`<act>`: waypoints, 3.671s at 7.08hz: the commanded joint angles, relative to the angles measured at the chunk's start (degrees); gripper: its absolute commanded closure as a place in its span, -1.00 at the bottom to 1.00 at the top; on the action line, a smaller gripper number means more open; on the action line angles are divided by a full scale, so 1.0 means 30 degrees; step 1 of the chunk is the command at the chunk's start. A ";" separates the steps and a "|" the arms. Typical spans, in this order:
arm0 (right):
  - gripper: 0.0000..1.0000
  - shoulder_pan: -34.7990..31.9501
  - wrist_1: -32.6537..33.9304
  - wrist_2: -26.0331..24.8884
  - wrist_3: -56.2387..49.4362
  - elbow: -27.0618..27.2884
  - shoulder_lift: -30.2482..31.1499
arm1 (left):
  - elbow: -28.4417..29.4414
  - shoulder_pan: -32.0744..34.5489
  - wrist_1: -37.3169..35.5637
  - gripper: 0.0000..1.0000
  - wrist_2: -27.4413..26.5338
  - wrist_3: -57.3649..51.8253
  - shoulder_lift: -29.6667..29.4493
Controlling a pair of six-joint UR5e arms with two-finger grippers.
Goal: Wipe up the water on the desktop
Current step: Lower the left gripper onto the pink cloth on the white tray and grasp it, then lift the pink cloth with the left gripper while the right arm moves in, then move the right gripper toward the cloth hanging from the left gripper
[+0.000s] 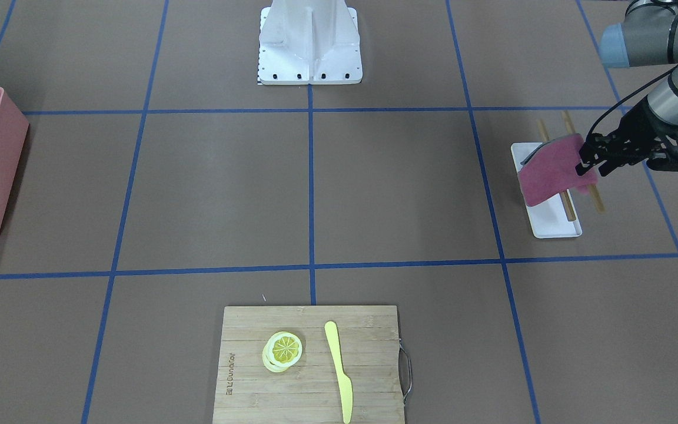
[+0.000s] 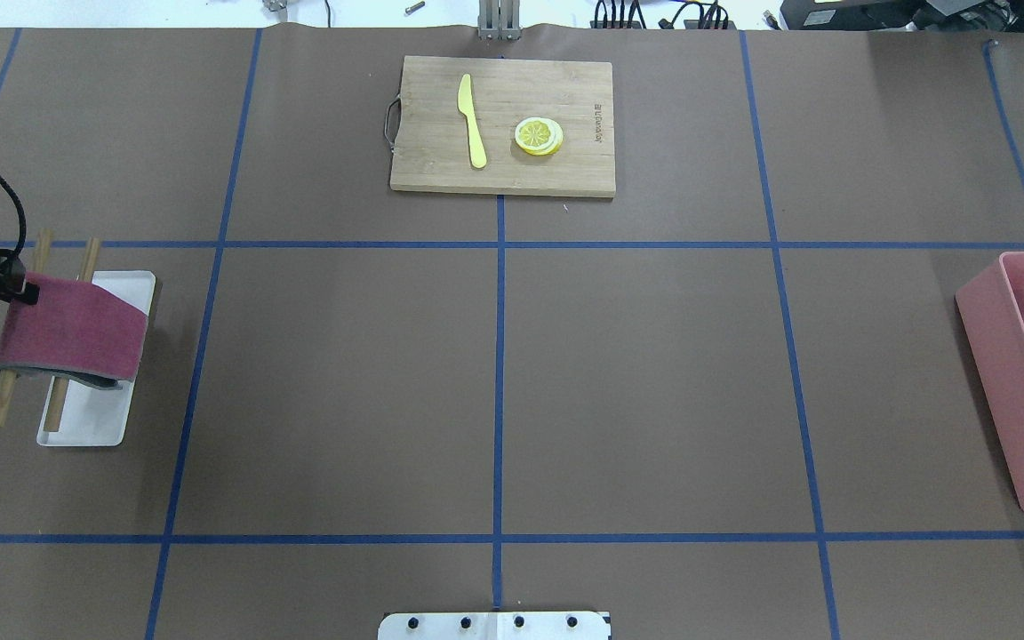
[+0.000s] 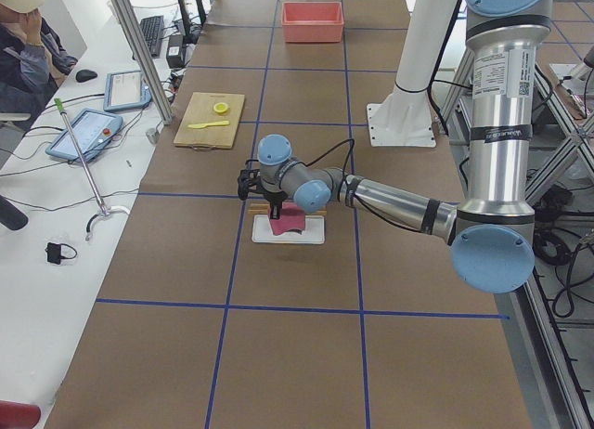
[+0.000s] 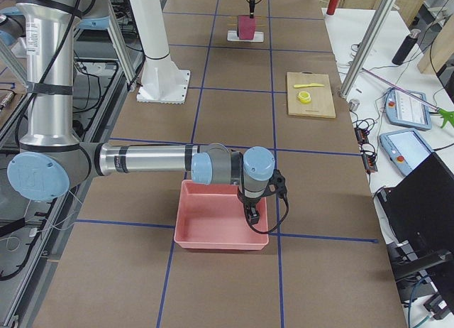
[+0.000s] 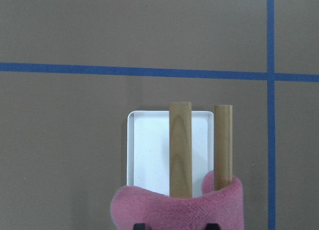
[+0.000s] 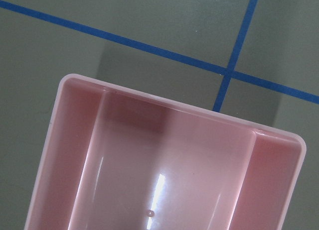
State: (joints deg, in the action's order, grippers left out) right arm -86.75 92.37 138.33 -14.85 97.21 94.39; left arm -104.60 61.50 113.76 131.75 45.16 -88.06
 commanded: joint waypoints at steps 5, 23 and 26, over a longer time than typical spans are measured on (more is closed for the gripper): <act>-1.00 0.0000 0.0001 0.0179 -0.0001 0.0201 -0.0056 | -0.1574 0.0243 -0.0068 1.00 0.0057 0.0121 0.0057; -0.99 1.9474 -1.4149 -1.5538 1.5497 0.6090 -0.7410 | 0.3315 -0.6114 -0.4961 1.00 -0.3310 2.2730 -1.9368; -0.99 1.9893 -1.4149 -1.6808 1.5527 0.6384 -0.7527 | 0.3168 -0.6143 -0.4961 1.00 -0.4015 2.4695 -1.9339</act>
State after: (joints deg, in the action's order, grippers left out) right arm -27.39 49.93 89.75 31.69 116.24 72.04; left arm -94.96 43.12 98.90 120.08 116.90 -146.07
